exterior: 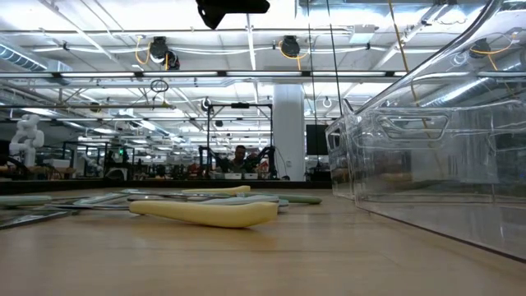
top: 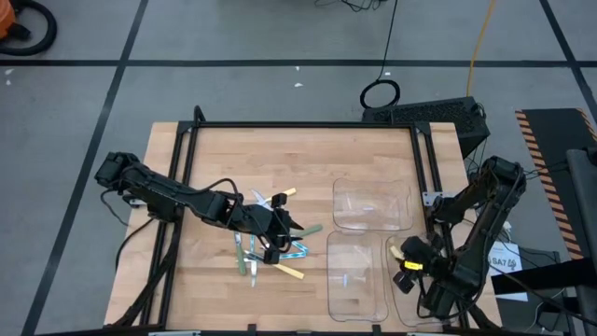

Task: Sort silverware by color (type)
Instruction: Put the yellow knife into the bottom right transparent bin

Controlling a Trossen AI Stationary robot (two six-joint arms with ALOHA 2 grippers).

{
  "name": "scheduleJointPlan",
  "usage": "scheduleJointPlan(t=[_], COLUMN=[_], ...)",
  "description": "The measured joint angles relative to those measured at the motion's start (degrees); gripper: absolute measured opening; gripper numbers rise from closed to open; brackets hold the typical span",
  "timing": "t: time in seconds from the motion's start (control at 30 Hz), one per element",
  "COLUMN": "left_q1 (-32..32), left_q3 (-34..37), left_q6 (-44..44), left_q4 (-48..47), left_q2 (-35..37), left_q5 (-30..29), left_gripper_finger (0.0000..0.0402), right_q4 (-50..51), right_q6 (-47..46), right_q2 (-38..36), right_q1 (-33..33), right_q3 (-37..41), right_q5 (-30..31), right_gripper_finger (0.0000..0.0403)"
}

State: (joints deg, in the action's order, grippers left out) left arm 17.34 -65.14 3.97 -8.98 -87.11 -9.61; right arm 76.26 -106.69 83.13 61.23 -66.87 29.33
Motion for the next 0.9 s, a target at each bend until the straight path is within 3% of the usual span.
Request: scheduleJointPlan(t=[0.33,0.5,0.77,0.9], left_q1=[0.07,-0.27,-7.00,-11.58], left_q3=[0.01,3.55,12.00,15.27], left_q6=[-5.33,-6.03,-0.43,2.45], left_q4=[-12.18,-10.83,-6.06,-3.27], left_q2=[0.00,0.00,-0.04,-0.04], left_q5=[-4.03,-3.96,-7.48,-7.50], left_gripper_finger=[0.0129,0.0129,0.0129,0.0129], right_q4=[-3.38,-3.69,-10.73,-11.33], right_q6=[9.45,19.39,35.04,37.86], right_q2=[0.04,0.04,0.03,0.04], right_q1=[0.00,-0.42,-0.42,-0.48], right_q3=[-0.99,-5.49,-9.88,-9.88], right_q5=[18.38,28.04,33.75,33.77], right_gripper_finger=[0.0139,0.0139,0.0139,0.0139])
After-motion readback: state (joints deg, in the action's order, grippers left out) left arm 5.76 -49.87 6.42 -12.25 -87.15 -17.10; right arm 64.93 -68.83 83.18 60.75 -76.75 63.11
